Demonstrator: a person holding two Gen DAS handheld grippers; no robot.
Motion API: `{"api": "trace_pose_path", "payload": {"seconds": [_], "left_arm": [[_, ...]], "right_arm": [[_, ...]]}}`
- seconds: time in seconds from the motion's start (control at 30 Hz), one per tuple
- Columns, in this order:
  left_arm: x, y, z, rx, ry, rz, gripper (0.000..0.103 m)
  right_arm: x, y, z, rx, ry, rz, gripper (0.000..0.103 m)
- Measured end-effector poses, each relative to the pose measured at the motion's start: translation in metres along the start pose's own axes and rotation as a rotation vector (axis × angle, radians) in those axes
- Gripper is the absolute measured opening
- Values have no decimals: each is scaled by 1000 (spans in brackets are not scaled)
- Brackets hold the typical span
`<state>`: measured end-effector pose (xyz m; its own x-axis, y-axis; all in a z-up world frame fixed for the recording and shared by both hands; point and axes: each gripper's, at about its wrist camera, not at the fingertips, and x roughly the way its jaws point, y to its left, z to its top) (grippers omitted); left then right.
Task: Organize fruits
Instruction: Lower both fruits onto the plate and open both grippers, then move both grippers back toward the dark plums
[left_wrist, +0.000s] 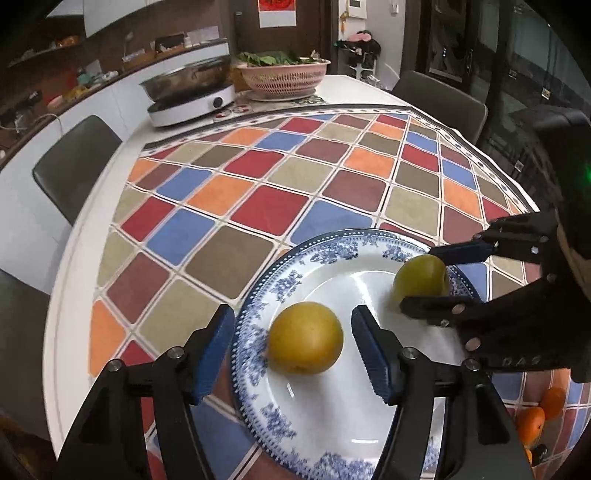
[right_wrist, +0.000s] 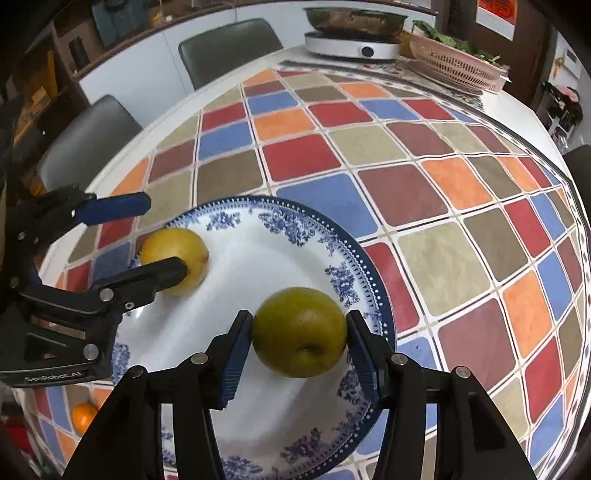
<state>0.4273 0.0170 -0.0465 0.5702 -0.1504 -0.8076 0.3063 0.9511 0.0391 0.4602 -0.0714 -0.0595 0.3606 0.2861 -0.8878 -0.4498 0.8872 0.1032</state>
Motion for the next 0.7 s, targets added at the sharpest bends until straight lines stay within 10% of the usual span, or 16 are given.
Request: {"api": "trace_pose_path", "payload": {"seconds": [0.7], "left_arm": [[-149, -47, -36, -41, -202, 38, 77]], "right_arm": [[-139, 38, -58, -6, -282, -75, 56]]}}
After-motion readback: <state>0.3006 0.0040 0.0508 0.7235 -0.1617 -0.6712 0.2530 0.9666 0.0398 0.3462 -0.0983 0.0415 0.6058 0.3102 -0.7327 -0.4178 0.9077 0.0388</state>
